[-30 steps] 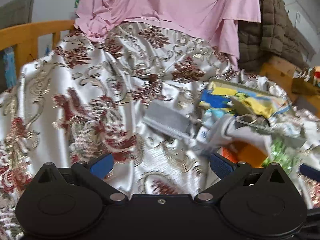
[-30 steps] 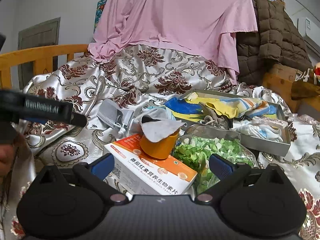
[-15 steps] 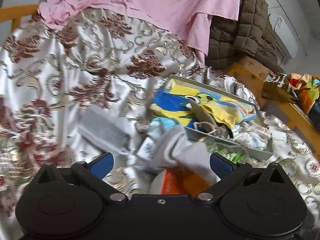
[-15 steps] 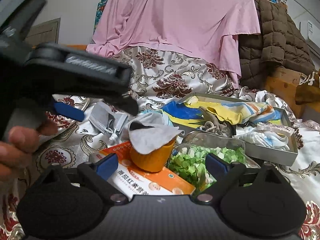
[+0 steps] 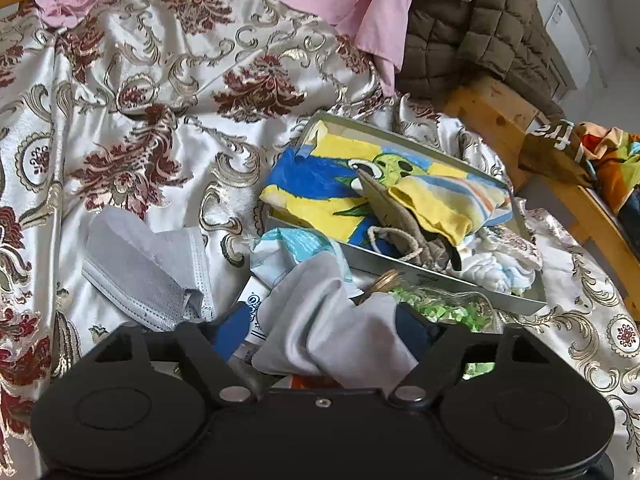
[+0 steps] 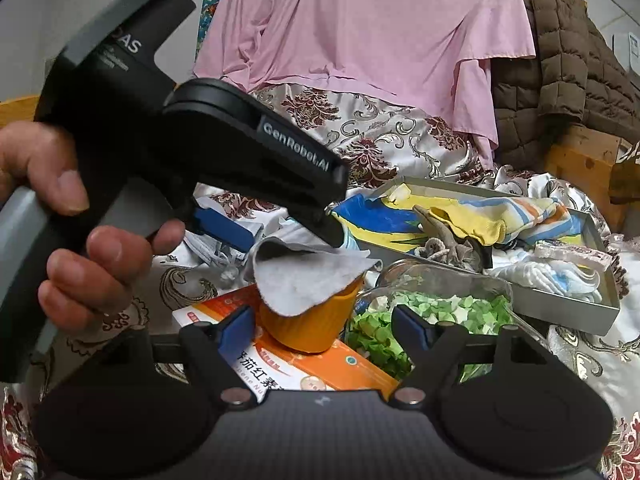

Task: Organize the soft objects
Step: 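Close the left gripper on the grey cloth while the right grasps the orange cup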

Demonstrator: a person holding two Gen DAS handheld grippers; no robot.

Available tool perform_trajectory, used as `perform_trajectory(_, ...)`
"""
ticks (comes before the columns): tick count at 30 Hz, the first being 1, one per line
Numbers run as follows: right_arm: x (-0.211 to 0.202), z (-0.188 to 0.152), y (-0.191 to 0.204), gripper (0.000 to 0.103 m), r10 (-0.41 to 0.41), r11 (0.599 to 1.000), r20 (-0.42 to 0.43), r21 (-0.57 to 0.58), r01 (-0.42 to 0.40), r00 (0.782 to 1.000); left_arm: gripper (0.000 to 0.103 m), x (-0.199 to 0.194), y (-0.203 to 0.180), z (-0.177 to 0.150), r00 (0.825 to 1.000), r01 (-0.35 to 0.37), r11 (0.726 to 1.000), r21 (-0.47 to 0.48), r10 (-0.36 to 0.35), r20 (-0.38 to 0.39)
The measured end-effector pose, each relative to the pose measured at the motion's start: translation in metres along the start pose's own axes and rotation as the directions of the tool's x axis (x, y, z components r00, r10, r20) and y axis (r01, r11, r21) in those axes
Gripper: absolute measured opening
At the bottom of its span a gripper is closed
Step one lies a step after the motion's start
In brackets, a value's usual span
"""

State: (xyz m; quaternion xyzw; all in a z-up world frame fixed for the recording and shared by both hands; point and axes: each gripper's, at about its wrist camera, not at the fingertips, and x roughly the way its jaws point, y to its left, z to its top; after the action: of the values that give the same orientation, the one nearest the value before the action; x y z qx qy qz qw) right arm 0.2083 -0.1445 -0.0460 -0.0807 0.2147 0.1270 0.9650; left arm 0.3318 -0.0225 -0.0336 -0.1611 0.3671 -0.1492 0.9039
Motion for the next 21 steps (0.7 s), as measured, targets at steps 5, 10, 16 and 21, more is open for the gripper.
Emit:
perform_trajectory(5, 0.004, 0.0, 0.0, 0.075, 0.001, 1.0, -0.009, -0.003, -0.001, 1.0, 0.038, 0.002, 0.01, 0.0, 1.0, 0.003, 0.999, -0.036, -0.003, -0.02)
perform_trajectory(10, 0.005, 0.0, 0.001, 0.075, -0.001, 1.0, -0.008, -0.01, 0.001, 1.0, 0.016, -0.001, 0.021, -0.003, 1.0, 0.006, 0.998, -0.059, -0.008, -0.026)
perform_trajectory(16, 0.005, 0.0, 0.002, 0.074, -0.002, 1.0, -0.005, -0.016, 0.002, 1.0, 0.013, -0.014, 0.034, -0.01, 1.0, 0.01, 0.996, -0.084, -0.01, 0.0)
perform_trajectory(21, 0.006, 0.0, 0.003, 0.072, -0.008, 1.0, -0.001, -0.03, 0.008, 1.0, 0.011, -0.021, 0.042, -0.014, 1.0, -0.016, 0.996, -0.089, 0.018, 0.018)
